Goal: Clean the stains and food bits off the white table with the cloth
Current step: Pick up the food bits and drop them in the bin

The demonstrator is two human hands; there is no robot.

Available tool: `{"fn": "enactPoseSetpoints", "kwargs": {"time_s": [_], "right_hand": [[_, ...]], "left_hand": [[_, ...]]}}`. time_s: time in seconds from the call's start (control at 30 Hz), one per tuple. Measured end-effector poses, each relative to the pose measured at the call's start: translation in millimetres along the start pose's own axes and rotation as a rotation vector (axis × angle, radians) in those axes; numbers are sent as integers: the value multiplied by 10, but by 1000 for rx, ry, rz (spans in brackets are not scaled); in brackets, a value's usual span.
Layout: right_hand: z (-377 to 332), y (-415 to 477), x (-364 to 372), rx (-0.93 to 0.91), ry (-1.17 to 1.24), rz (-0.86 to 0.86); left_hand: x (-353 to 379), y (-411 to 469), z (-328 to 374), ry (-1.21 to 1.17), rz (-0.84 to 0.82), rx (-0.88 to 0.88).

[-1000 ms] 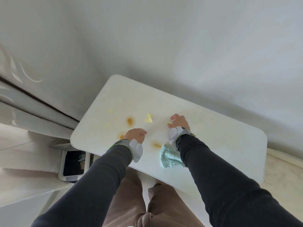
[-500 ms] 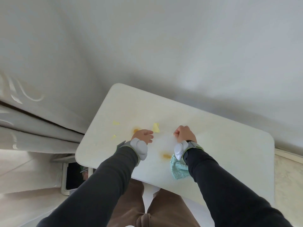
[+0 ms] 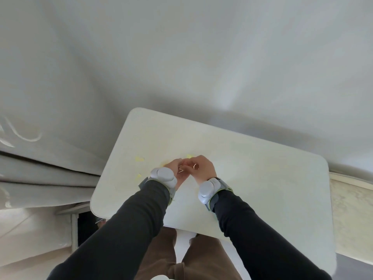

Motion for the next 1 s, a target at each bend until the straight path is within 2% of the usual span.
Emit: {"fn": "enactPoseSetpoints", "kwargs": {"time_s": [0.3, 0.47, 0.63, 0.8, 0.9, 1.0], "right_hand": [[-125, 87, 18, -46, -79, 2], [-134, 104, -23, -27, 171, 173], [-142, 121, 2, -26, 311, 191], [128, 216, -108, 183, 68, 299], [281, 266, -86, 329, 55, 237], [313, 319, -12, 400, 10, 184]], "left_hand": [[-167, 24, 228, 124, -2, 10], [-195, 22, 339, 175, -40, 49], [-256, 54, 453, 233, -28, 92], [-266, 29, 558, 252, 72, 67], [-300, 7, 569, 223, 156, 33], [-333, -7, 579, 222, 136, 32]]}}
Point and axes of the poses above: each hand's wrist, its own y-axis towards the middle knuckle, its own x-axis out of the palm, z = x × y, the point moved 5 cm from there along y, towards the middle knuckle, and after that the axes turned 10 degrees about -z, right-handed, at the moved point
